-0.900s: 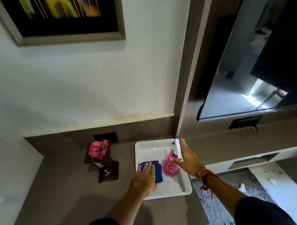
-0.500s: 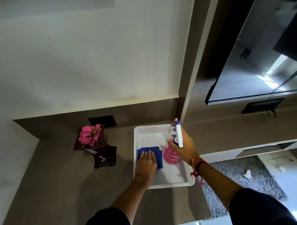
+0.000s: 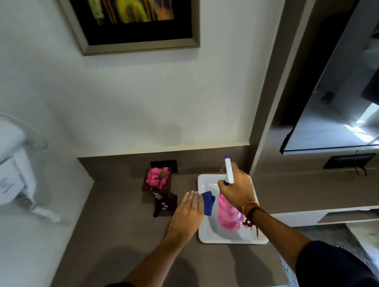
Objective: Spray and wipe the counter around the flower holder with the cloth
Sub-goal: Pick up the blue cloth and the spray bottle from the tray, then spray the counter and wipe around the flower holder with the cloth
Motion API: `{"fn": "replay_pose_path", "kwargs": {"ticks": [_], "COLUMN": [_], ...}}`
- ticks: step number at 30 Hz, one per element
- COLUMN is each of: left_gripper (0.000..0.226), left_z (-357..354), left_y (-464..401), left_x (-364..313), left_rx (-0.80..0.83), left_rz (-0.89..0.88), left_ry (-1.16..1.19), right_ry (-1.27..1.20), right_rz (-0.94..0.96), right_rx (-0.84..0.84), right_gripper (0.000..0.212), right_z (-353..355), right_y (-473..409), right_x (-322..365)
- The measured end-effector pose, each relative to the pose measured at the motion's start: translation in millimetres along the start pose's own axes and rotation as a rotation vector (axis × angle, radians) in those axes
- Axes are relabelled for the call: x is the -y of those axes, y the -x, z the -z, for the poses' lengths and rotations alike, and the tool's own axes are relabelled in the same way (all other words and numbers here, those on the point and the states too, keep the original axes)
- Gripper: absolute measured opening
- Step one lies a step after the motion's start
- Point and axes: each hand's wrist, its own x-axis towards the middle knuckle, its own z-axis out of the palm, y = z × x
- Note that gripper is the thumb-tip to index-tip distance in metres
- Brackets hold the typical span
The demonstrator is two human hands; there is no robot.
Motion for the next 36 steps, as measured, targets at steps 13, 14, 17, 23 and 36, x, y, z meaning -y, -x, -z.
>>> {"fn": "replay_pose_path", "kwargs": {"ticks": [13, 14, 17, 23, 36], "left_gripper": [0.036, 0.038, 0.039, 0.035, 0.038], "left_z": [-1.6, -1.2, 4.6, 9.6, 14.4], "left_y": [171.9, 176.7, 184.9, 183.5, 112.8], "left_x": [85.6, 89.6, 99.0, 102.6, 47.2], "left_rx": [0.199, 0.202, 0.198, 0.185, 0.052], "left_rz": [0.339, 0.347, 0.356, 0.322, 0.175], "left_ry": [0.074, 0.08, 0.1, 0.126, -0.019], "right_ry": [-0.069, -0.063, -0.025, -0.003, -0.175], "right_rz": [-0.163, -0.179, -0.221, -0.202, -0.196], "right_rx": [0.392, 0.388, 0.366, 0.365, -0.079], "right_gripper": [0.017, 0.014, 0.007, 0.02, 0.041], "right_z": [-138.6, -142.0, -146.9, -141.4, -18.0], "right_y": [133.6, 133.3, 131.6, 138.8, 58.0], "right_x": [109.2, 112.7, 116.6, 106.2, 12.9]}}
